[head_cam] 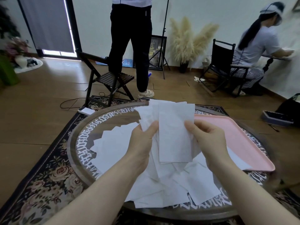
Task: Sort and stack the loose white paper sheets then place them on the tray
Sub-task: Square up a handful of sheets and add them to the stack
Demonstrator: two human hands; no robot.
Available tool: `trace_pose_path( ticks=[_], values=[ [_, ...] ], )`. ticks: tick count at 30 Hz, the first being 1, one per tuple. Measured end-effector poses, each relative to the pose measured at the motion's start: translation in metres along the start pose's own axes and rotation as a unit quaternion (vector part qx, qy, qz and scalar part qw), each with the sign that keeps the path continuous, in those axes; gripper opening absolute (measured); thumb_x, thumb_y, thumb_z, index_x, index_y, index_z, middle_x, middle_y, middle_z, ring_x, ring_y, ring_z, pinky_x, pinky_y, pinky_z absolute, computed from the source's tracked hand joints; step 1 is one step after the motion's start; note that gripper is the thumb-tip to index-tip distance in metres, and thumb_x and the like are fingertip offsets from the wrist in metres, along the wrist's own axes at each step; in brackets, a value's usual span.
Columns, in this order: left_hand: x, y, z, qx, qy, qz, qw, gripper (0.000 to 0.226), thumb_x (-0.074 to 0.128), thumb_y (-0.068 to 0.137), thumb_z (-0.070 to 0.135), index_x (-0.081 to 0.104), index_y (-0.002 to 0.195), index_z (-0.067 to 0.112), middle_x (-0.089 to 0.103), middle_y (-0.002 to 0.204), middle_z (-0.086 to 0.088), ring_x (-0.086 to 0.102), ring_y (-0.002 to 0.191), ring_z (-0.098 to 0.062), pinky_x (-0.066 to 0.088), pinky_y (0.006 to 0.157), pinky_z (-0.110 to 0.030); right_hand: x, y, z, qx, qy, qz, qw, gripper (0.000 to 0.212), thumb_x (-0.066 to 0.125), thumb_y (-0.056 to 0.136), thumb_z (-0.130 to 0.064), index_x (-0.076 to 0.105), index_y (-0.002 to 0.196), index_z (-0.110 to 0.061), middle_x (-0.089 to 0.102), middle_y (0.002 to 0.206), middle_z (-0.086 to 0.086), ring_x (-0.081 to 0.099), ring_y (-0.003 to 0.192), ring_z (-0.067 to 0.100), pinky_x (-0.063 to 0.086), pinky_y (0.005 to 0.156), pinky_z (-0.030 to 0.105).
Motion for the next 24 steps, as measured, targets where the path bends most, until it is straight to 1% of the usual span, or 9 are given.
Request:
trace_pose_path(
  ticks=[4,7,9,11,13,15,18,21,24],
  values=[
    [-0.003,0.000,0.000,-0.001,-0.006,0.015,1.000,0.018,0.061,0.096,0.016,0.066,0.112,0.009,0.075,0.106,-0.006,0.070,0.103,-0.024,0.051,0.100,-0.047,-0.007,0.002,-0.005,-0.040,0.037,0.070,0.996,0.016,0.068,0.092,-0.020,0.074,0.078,-0.023,0.075,0.076,-0.009,0.065,0.069,0.007,0.052,0.068,0.027],
    [-0.004,0.001,0.002,0.001,-0.006,0.019,1.000,0.017,0.061,0.096,0.015,0.066,0.111,0.009,0.074,0.106,-0.006,0.070,0.102,-0.024,0.052,0.098,-0.045,-0.015,0.005,-0.010,-0.053,0.095,0.104,0.989,0.016,0.062,0.097,-0.021,0.068,0.081,-0.021,0.073,0.076,-0.009,0.064,0.072,0.014,0.052,0.071,0.032],
    [-0.004,0.001,0.002,-0.002,-0.004,0.015,1.000,0.019,0.060,0.096,0.016,0.066,0.113,0.008,0.075,0.104,-0.005,0.070,0.098,-0.022,0.054,0.094,-0.042,-0.015,0.007,-0.013,-0.035,0.129,0.080,0.988,0.014,0.060,0.098,-0.021,0.065,0.084,-0.020,0.074,0.077,-0.007,0.064,0.073,0.016,0.051,0.072,0.033],
    [-0.003,0.000,0.001,-0.010,0.003,0.004,1.000,0.020,0.060,0.097,0.018,0.066,0.113,0.008,0.075,0.103,-0.005,0.071,0.095,-0.021,0.056,0.087,-0.038,-0.009,0.006,-0.010,-0.003,0.143,0.035,0.989,0.012,0.059,0.098,-0.020,0.065,0.087,-0.018,0.074,0.078,-0.005,0.065,0.075,0.017,0.052,0.074,0.035],
    [-0.002,-0.001,0.000,-0.018,0.013,-0.006,1.000,0.018,0.060,0.097,0.020,0.067,0.111,0.011,0.075,0.100,-0.004,0.071,0.091,-0.021,0.056,0.079,-0.034,-0.002,0.003,-0.006,0.024,0.118,-0.007,0.993,0.013,0.057,0.099,-0.018,0.065,0.089,-0.017,0.074,0.078,-0.004,0.066,0.074,0.018,0.053,0.074,0.036],
    [0.000,-0.002,0.000,-0.025,0.014,-0.010,1.000,0.020,0.061,0.096,0.022,0.067,0.112,0.011,0.075,0.102,-0.005,0.071,0.094,-0.023,0.055,0.081,-0.035,0.003,0.000,0.000,0.033,0.065,-0.031,0.997,0.015,0.056,0.099,-0.015,0.066,0.087,-0.016,0.074,0.075,-0.003,0.065,0.071,0.018,0.052,0.071,0.035],
    [0.003,-0.003,0.000,-0.032,0.006,-0.024,0.999,0.026,0.063,0.094,0.023,0.067,0.116,0.009,0.075,0.105,-0.008,0.071,0.098,-0.025,0.055,0.086,-0.039,0.006,0.000,0.004,0.034,0.037,-0.040,0.998,0.012,0.058,0.098,-0.014,0.067,0.089,-0.014,0.074,0.075,-0.001,0.066,0.069,0.017,0.051,0.067,0.033],
    [0.003,-0.004,0.000,-0.038,-0.005,-0.044,0.998,0.027,0.064,0.094,0.024,0.067,0.116,0.009,0.076,0.103,-0.006,0.073,0.092,-0.022,0.058,0.079,-0.035,0.005,0.000,0.003,0.029,0.036,-0.048,0.998,0.006,0.063,0.094,-0.016,0.068,0.093,-0.014,0.076,0.081,0.003,0.069,0.073,0.018,0.052,0.067,0.033],
    [0.003,-0.005,0.001,-0.047,-0.016,-0.052,0.997,0.026,0.063,0.095,0.022,0.067,0.116,0.009,0.076,0.103,-0.005,0.074,0.089,-0.018,0.058,0.075,-0.031,0.004,0.001,0.003,0.027,0.040,-0.036,0.998,0.004,0.066,0.093,-0.016,0.069,0.091,-0.014,0.076,0.078,0.002,0.069,0.069,0.014,0.053,0.066,0.032]
  ],
)
Point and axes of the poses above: each hand's wrist, its own y-axis towards the middle knuckle, its own x-axis out of the palm, z = x × y, the point moved 3 cm from there along y, towards the middle knuckle
